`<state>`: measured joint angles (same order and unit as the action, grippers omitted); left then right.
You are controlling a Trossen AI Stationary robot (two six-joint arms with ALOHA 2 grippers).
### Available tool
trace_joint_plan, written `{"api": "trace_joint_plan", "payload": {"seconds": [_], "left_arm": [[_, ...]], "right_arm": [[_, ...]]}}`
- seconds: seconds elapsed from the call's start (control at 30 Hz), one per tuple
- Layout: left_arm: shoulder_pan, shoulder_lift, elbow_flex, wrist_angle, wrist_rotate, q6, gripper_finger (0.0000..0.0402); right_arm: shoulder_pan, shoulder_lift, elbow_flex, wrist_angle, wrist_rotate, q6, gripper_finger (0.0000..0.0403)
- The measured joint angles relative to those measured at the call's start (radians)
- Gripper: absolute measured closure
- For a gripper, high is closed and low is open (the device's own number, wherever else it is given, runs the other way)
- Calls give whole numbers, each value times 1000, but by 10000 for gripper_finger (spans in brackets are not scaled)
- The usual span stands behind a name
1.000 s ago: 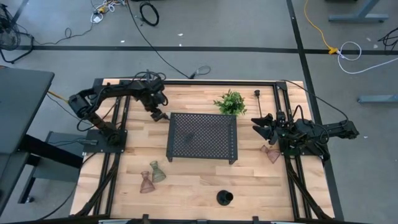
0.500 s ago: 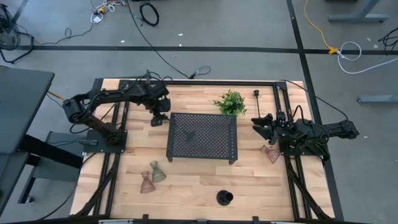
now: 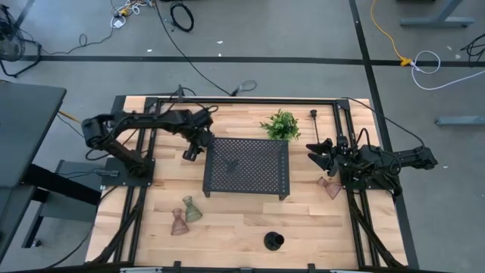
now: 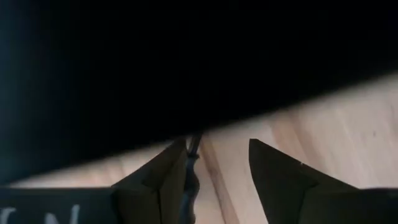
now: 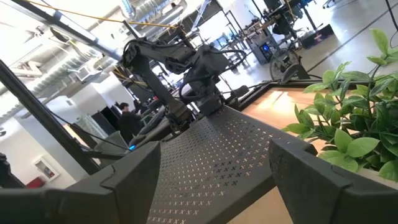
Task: Pick & Place candle stick holders
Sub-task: Put the left black metal candle holder on the shelf
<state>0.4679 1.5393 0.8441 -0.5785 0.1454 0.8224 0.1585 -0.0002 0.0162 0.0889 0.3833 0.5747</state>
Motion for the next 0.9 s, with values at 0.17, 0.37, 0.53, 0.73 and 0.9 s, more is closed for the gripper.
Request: {"api": "trace_joint_plan", "payload": {"seconds": [0.17,0.37,0.53,0.73,0.9], "left_arm": [[3,28,1,9,11,-4,240],[13,30,-2,18,67,-4,253],[11,30,-35,50,74,-25,257],[14,27,-74,91,88,-33,257],[14,28,-82,138,103,-36,257]], "right_arm": [[0,0,0,0,0,0,106],[0,0,0,0,0,0,106],[0,0,0,0,0,0,106],[0,0,0,0,0,0,106],[0,0,0,0,0,0,106]]}}
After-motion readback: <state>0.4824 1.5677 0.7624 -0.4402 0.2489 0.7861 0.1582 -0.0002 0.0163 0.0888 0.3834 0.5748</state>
